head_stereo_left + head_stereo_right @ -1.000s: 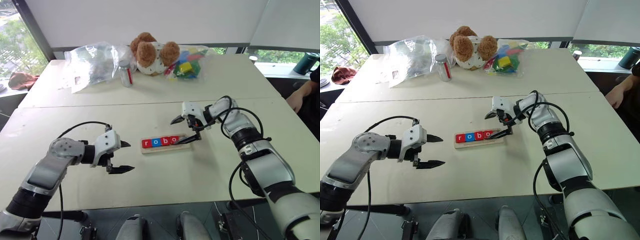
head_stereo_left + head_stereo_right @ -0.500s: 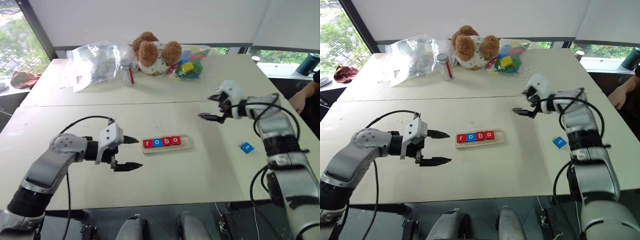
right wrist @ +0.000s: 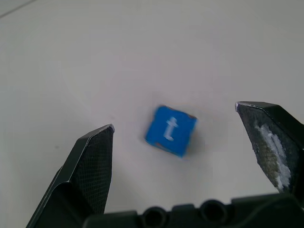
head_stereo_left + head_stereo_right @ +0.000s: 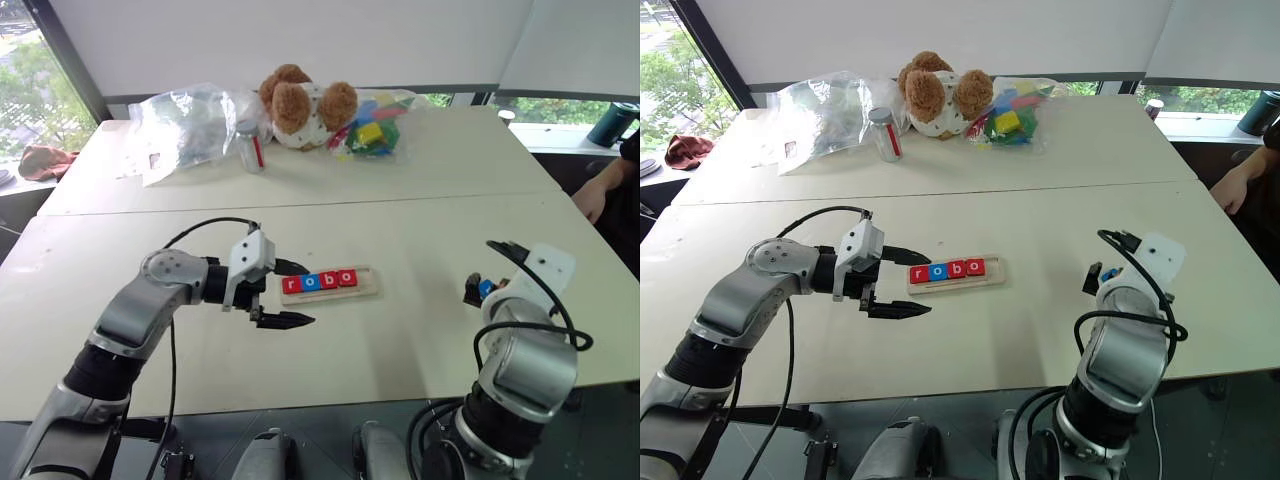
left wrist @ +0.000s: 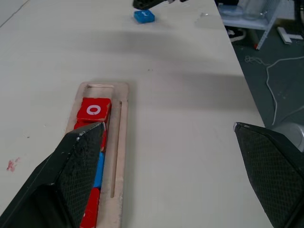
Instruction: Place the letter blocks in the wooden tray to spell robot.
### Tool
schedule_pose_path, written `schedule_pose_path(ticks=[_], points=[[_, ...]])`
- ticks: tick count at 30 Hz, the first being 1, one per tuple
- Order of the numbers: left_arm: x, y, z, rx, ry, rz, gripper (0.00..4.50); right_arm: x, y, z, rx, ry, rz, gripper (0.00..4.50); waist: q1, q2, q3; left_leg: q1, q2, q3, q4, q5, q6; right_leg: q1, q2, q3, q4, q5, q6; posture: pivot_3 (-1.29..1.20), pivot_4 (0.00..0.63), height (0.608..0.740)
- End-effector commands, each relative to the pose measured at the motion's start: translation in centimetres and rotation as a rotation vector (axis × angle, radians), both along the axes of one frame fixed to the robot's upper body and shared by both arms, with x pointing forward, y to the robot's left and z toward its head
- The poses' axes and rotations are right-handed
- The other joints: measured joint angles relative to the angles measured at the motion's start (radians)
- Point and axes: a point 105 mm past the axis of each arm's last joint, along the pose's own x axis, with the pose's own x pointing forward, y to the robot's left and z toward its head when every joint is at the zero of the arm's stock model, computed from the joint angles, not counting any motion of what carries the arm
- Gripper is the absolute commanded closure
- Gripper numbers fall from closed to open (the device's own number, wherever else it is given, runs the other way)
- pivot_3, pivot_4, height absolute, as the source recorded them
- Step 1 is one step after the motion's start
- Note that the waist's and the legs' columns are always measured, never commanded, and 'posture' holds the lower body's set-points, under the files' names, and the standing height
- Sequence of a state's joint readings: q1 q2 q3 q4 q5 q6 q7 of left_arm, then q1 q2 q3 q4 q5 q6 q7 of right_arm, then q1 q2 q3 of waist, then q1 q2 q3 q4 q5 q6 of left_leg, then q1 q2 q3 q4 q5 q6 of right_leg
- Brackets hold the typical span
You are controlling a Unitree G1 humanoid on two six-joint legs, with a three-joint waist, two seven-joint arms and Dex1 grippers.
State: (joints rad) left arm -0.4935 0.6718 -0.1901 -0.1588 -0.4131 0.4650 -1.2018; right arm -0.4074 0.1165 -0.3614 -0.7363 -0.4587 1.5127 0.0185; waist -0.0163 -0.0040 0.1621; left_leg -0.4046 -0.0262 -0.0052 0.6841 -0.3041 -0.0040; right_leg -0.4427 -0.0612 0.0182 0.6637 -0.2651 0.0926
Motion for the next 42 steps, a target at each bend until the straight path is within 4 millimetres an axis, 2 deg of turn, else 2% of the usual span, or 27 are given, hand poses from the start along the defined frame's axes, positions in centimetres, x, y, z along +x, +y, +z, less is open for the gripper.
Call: schedule_pose_path(ticks=[1,7,12,16,19,22,29,35,39,42], points=[[0.0,-0.4,0.2,0.005,-0.036,-0.030,0.00,-1.1,0.7,-0.7,0.091,0.018,-0.048,0.06,-0.001,0.000,0.000,0.000,0.000,0.000,0.000,-0.001,0.001,0.000,0.000,0.000,0.000,0.000,0.000,0.00,0.150,0.740],[-0.1,-0.3,-0.3,0.002,-0.027,-0.007,0.00,0.8,0.7,-1.7,0.153,0.020,-0.054,0.06,-0.003,0.000,0.000,0.001,0.000,0.000,0.000,-0.001,0.002,0.001,0.000,0.000,0.000,0.000,0.000,0.00,0.150,0.740],[-0.4,0.2,-0.9,0.018,-0.020,0.020,0.00,2.2,1.6,-3.0,0.213,0.042,-0.044,0.06,-0.004,0.000,0.000,0.001,0.001,0.000,-0.001,-0.001,0.002,0.001,0.000,0.000,0.000,0.000,0.000,0.00,0.150,0.740],[-0.4,0.5,-1.0,0.013,-0.018,0.047,0.00,2.4,1.5,-3.9,0.230,0.059,-0.064,0.06,-0.003,-0.001,-0.001,0.002,0.001,0.000,-0.001,-0.001,0.003,0.002,0.000,0.000,0.000,0.000,0.000,0.00,0.150,0.740],[-0.6,0.6,-1.3,0.015,-0.012,0.053,0.00,2.7,1.0,-4.2,0.219,0.057,-0.071,0.06,-0.004,-0.001,-0.001,0.009,0.000,0.000,-0.001,-0.002,0.004,0.010,0.000,0.000,-0.002,0.000,0.000,0.00,0.150,0.740],[-0.6,0.6,-1.5,0.017,-0.011,0.058,0.00,3.5,1.1,-4.3,0.223,0.047,-0.061,0.88,-0.004,-0.002,-0.001,0.016,0.001,0.000,-0.002,-0.003,0.005,0.018,0.000,0.000,-0.006,0.000,0.000,0.00,0.150,0.740],[-0.5,0.7,-1.6,0.019,-0.009,0.065,0.00,4.0,1.5,-4.3,0.211,0.039,-0.027,4.41,-0.003,-0.003,-0.002,0.016,0.001,-0.001,-0.002,-0.003,0.005,0.018,-0.001,0.000,-0.006,0.000,0.000,0.00,0.150,0.740],[-0.5,0.7,-1.7,0.020,-0.006,0.067,0.00,3.9,1.1,-2.8,0.027,0.008,0.147,4.47,-0.005,-0.003,-0.002,0.015,0.002,-0.001,-0.003,-0.003,0.005,0.017,-0.001,0.000,-0.006,0.000,0.000,0.00,0.150,0.740],[-0.5,0.7,-1.8,0.022,-0.004,0.070,0.00,2.1,0.4,-2.3,-0.038,0.023,0.207,4.47,-0.003,-0.003,-0.002,0.015,0.002,-0.001,-0.004,-0.003,0.006,0.017,0.000,0.000,-0.008,0.000,0.000,0.00,0.150,0.740],[-0.5,0.8,-1.9,0.022,-0.001,0.070,0.00,0.9,0.3,-1.6,-0.087,0.017,0.242,3.62,0.000,-0.003,-0.001,0.014,0.003,-0.001,-0.004,-0.004,0.006,0.017,0.000,0.000,-0.009,0.000,0.000,0.00,0.150,0.740]])
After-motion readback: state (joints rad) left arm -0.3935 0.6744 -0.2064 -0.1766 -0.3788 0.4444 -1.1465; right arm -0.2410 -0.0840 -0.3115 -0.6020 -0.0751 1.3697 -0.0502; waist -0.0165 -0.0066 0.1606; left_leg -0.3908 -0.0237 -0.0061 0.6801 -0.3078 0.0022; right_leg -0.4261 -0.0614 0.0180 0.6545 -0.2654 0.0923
